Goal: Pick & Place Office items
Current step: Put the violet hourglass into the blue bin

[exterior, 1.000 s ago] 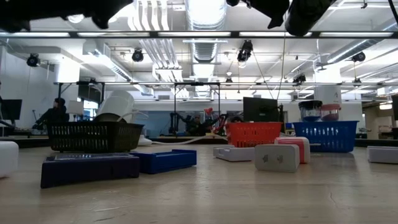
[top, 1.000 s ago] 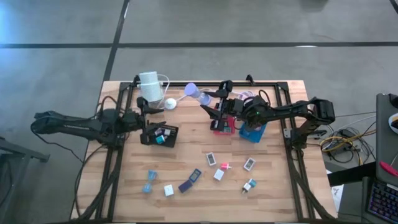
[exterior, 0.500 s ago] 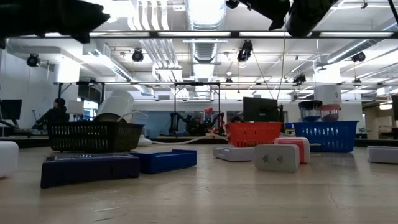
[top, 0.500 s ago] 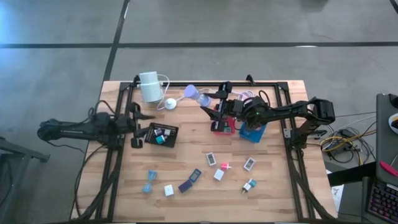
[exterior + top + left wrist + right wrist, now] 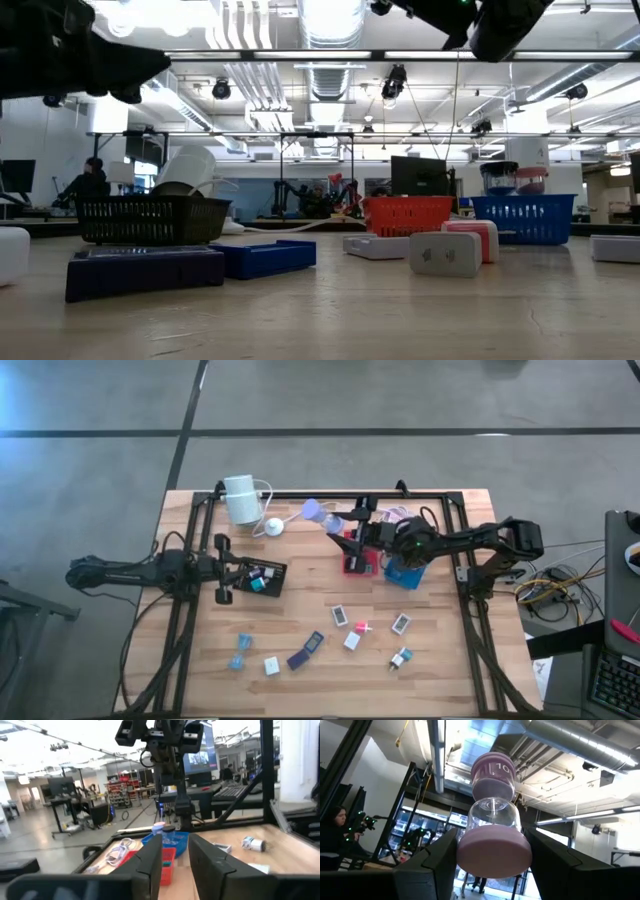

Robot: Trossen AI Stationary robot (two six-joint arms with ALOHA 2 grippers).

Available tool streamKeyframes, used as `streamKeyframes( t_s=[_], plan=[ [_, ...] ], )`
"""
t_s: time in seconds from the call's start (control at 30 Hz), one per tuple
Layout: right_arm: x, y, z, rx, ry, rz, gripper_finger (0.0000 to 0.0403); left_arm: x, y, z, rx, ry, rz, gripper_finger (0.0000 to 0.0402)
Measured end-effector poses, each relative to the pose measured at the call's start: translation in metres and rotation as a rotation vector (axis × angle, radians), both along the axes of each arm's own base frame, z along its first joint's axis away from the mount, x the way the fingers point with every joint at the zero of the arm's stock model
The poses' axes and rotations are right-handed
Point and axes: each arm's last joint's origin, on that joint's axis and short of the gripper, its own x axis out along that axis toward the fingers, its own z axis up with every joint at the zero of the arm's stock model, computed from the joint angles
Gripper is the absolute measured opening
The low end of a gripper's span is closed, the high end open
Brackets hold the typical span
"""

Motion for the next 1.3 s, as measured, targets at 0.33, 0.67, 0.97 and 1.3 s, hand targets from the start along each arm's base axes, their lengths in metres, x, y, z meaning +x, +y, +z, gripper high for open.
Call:
streamKeyframes(
  t_s=[0.33,0.67,0.97,1.3],
  plan=[
    [-0.058,0.014,0.003,-0.068,-0.041,-0.028,0.0195,-0.005,0.001,0.002,0.044,-0.021,0.013,0.0083],
    [-0.121,0.02,-0.01,0.031,0.145,-0.139,0.0196,-0.004,0.003,-0.006,0.096,0.066,0.104,0.0083],
    [-0.151,0.03,0.003,0.118,0.376,-0.382,0.0197,-0.004,0.004,-0.005,0.167,0.072,0.163,0.0083],
    [-0.161,0.041,0.033,0.19,0.636,-0.362,0.0197,-0.004,0.004,-0.005,0.158,0.072,0.162,0.0083]
  ],
)
